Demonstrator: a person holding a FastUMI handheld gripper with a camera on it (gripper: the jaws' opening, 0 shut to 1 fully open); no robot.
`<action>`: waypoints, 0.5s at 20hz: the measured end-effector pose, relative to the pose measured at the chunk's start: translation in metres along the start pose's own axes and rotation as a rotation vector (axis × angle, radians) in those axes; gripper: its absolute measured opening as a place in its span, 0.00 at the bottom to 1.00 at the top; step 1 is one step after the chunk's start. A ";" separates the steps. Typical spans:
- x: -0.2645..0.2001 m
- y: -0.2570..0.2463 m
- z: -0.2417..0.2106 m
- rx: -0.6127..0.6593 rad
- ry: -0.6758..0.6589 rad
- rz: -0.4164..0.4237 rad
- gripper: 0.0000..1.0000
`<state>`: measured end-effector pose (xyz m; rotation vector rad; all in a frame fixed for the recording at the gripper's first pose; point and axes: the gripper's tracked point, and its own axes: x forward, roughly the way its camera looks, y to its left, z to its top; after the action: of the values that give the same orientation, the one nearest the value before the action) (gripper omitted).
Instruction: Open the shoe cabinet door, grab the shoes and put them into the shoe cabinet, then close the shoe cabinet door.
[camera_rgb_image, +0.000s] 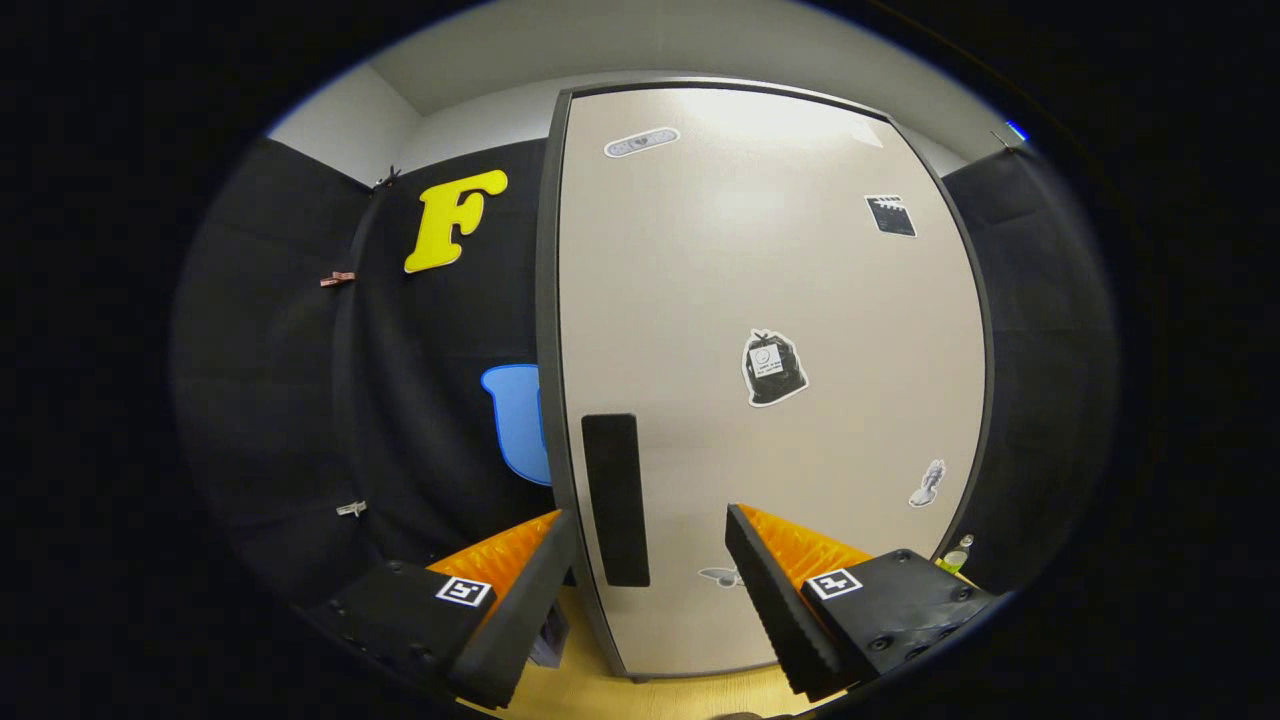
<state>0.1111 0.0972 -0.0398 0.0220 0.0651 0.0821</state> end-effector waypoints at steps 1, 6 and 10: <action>-0.001 0.000 0.000 -0.001 -0.001 0.002 0.98; -0.005 0.003 0.004 0.004 -0.012 0.009 0.98; 0.007 0.007 -0.003 0.005 0.004 0.006 0.98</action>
<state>0.1168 0.1053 -0.0432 0.0273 0.0695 0.0879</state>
